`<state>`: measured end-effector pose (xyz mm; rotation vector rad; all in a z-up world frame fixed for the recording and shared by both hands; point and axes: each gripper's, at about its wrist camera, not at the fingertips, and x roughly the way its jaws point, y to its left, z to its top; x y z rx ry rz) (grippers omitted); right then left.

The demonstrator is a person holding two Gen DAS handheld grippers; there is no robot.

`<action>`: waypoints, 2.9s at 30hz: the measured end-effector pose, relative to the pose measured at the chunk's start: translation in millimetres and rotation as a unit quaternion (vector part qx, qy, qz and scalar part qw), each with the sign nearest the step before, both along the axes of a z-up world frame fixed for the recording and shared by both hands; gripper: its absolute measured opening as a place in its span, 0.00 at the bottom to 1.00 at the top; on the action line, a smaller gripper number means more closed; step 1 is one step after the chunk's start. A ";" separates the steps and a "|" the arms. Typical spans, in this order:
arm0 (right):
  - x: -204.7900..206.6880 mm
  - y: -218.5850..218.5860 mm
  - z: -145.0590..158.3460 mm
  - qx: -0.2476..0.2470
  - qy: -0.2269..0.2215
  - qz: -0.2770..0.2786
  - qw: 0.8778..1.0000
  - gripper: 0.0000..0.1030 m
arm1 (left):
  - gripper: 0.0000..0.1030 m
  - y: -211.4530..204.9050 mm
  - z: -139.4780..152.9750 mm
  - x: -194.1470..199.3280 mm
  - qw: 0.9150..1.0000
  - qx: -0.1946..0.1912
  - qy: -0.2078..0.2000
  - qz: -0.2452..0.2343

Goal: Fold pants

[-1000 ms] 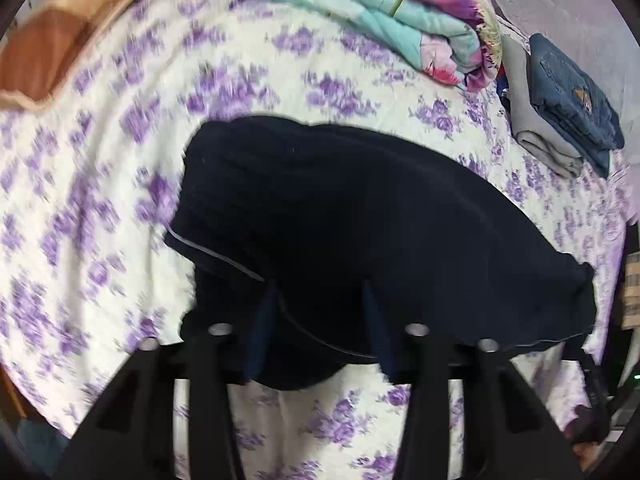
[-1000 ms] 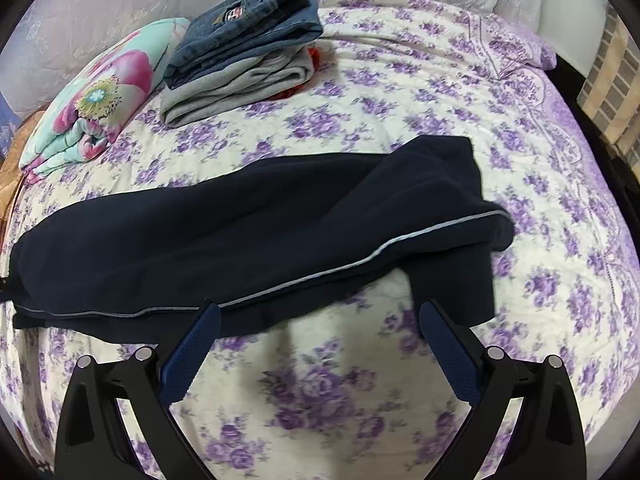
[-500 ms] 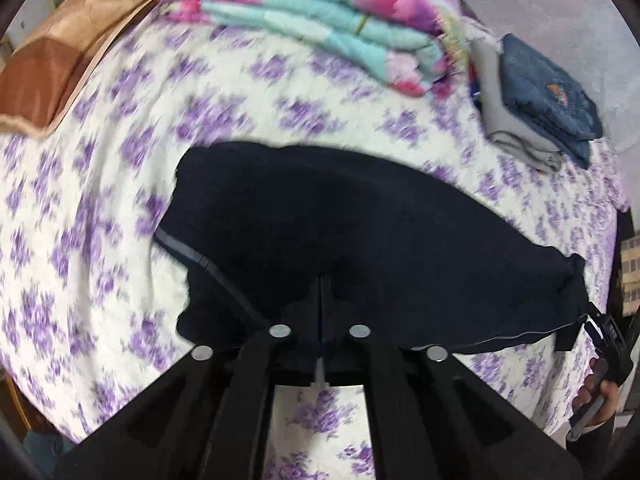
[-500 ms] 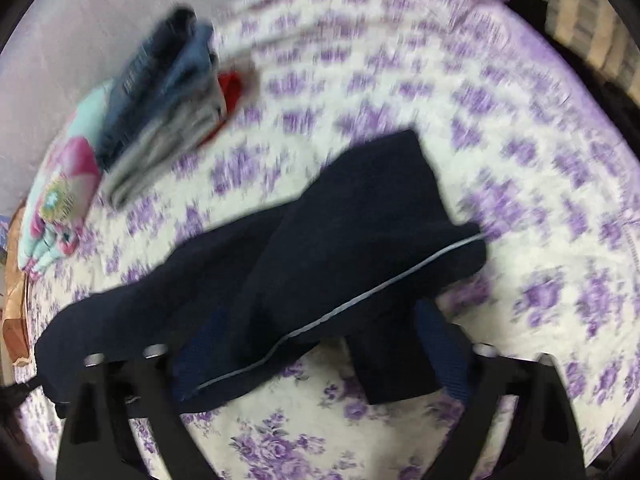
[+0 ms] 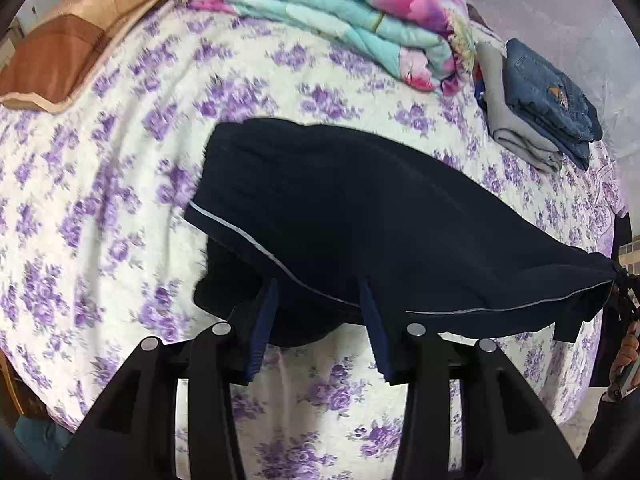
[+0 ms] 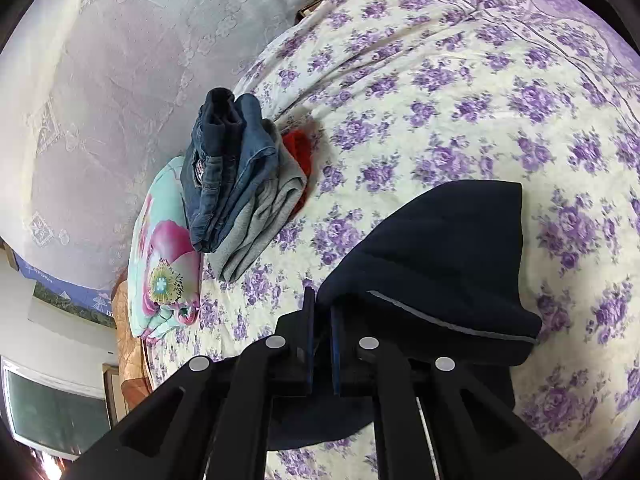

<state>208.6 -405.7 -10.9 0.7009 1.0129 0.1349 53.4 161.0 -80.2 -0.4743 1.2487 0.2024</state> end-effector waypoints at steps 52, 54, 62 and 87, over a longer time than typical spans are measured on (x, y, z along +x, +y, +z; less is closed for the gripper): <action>60.2 -7.5 -5.6 -0.238 0.020 0.035 0.970 0.77 | 0.77 -1.4 50.0 136.7 0.986 0.161 -0.037 -0.039; 34.7 -18.7 -26.2 -0.273 0.048 0.050 0.960 0.77 | 0.78 -7.9 46.0 106.8 0.976 0.206 -0.035 -0.067; -43.5 -52.3 -71.5 -0.209 0.098 0.009 0.973 0.77 | 0.84 42.1 -11.5 0.7 0.984 0.168 0.034 0.044; -81.2 -94.6 -41.9 -0.652 0.147 0.016 0.744 0.70 | 0.84 30.3 -28.5 -18.7 0.994 0.090 0.018 0.056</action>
